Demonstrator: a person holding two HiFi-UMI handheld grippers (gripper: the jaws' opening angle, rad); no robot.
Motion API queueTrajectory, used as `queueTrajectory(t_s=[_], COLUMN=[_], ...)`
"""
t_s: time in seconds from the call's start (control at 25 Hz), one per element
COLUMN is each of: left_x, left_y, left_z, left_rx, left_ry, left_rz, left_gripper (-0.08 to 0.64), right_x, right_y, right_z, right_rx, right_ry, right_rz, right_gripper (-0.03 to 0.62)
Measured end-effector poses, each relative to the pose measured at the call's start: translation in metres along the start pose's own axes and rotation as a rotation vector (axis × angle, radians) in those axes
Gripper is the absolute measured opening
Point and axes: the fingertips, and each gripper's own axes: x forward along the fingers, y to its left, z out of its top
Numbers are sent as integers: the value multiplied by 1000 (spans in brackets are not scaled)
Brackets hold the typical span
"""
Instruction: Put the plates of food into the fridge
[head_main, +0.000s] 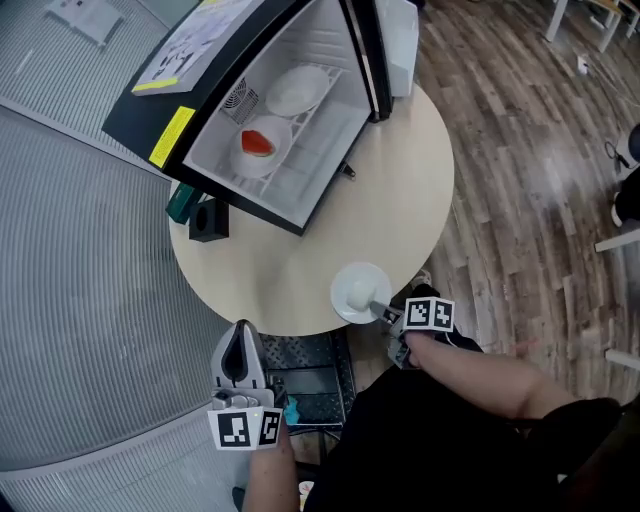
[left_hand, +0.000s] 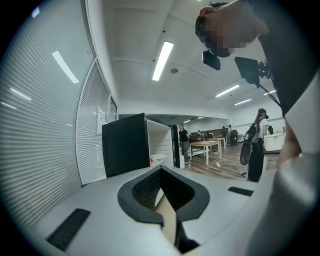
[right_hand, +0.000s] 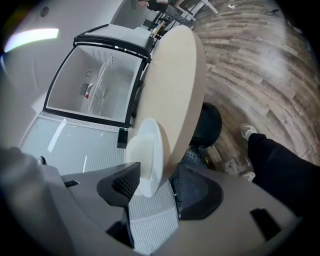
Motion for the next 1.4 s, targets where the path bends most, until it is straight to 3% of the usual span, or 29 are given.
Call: queueTrajectory(t_s=[0.32,0.4,0.56,0.76,1.28,1.4], left_x=[-1,1,4,13,21,24], left_y=[12,16,17,28,30,28], left_z=[-6,-10,-16,-22,-22,-18], left_rx=[-11,-24,-38,-57,-74,-74], left_ry=[-21,-14,-13,-25,-48,-54], left_rz=[18,18,1,-3,-27,-36], left_gripper=[2,2,2,2,2,2], right_x=[11,10,3,-11,-16,-16], right_y=[-14,-10,-10,-5,22,26], right_z=[-7,-6,-9,-6,12,25], right_rx=[83,78,86,79,69,17], right_ry=[11,10,21,5,-15,-25], right_rz=[38,54,53,42,125,128], right_gripper=[217,161,142,35,17,17])
